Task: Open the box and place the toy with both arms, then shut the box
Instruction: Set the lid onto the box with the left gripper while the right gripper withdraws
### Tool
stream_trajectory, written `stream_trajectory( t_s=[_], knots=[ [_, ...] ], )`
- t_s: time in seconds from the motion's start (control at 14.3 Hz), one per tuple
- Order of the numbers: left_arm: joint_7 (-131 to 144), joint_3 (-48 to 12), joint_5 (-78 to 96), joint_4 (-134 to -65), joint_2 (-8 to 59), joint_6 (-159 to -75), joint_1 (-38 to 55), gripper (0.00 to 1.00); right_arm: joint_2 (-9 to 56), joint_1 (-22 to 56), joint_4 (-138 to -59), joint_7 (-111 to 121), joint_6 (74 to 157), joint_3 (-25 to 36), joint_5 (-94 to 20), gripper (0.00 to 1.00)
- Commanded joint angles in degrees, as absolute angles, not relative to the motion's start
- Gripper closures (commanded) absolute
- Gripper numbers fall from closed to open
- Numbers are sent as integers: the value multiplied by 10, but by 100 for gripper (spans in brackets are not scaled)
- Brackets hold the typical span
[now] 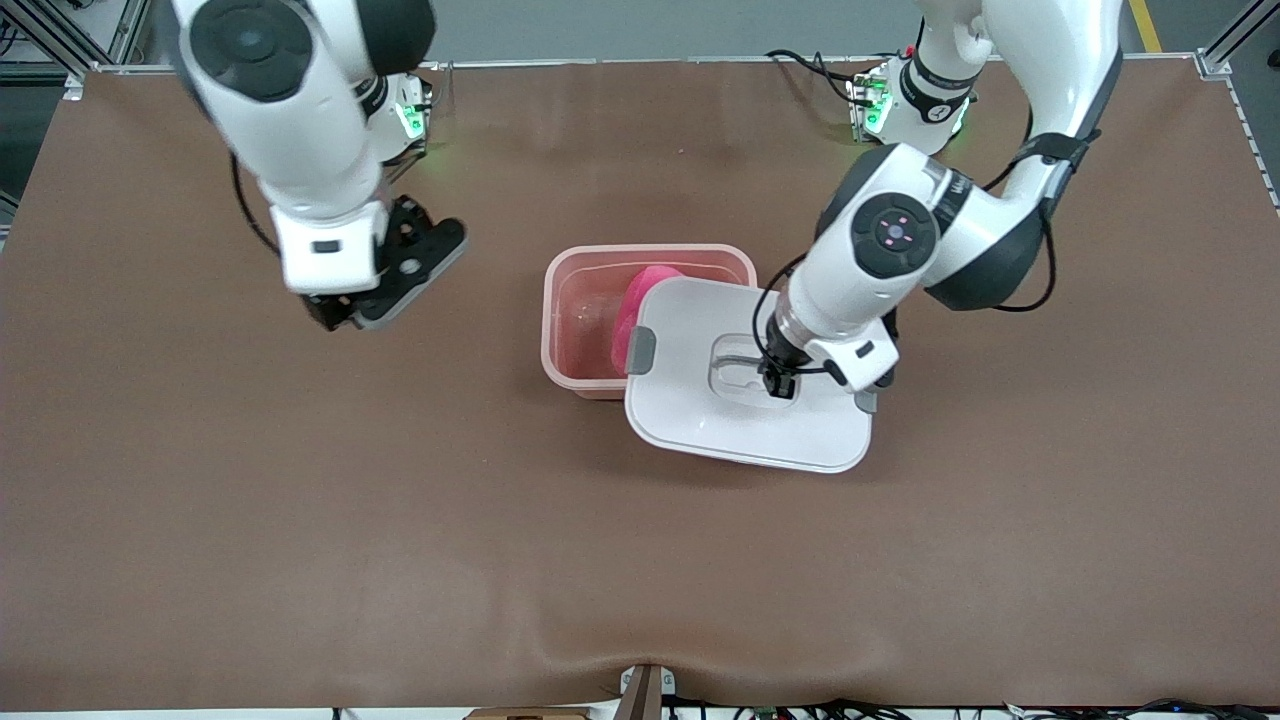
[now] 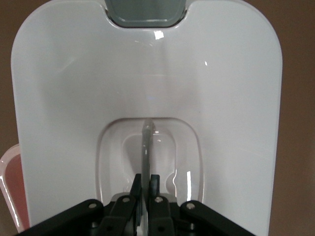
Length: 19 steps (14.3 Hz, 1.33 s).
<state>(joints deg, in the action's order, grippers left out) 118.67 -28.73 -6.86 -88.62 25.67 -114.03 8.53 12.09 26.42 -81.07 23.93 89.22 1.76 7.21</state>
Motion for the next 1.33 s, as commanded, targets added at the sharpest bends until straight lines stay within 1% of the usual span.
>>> stream_trajectory(
  t_s=[0.0, 0.14, 0.35, 0.49, 0.7, 0.84, 1.12, 1.26],
  knots=[
    [1251, -285, -113, -888, 253, -1146, 119, 100, 114, 188, -817, 214, 889, 11, 60, 0],
    [1291, -285, -127, -887, 253, -1146, 143, 100, 109, 136, -834, 210, 888, 11, 59, 0],
    [1346, -284, -127, -889, 264, -1161, 170, 100, 91, 85, -840, 184, 884, 10, 58, 0],
    [1374, -284, -139, -888, 272, -1162, 188, 100, 68, 54, -870, 171, 882, 11, 48, 0],
    [1418, -284, -143, -889, 275, -1169, 210, 100, 16, -8, -938, 165, 888, 20, -9, 0],
    [1439, -283, -143, -890, 277, -1169, 222, 100, -18, -13, -974, 144, 896, 35, -26, 0],
    [1486, -283, -170, -895, 289, -1170, 247, 100, -72, -8, -1019, 74, 899, 36, -26, 0],
    [1497, -284, -182, -900, 287, -1170, 252, 100, -81, -8, -1018, 67, 896, 36, -26, 0]
  ],
)
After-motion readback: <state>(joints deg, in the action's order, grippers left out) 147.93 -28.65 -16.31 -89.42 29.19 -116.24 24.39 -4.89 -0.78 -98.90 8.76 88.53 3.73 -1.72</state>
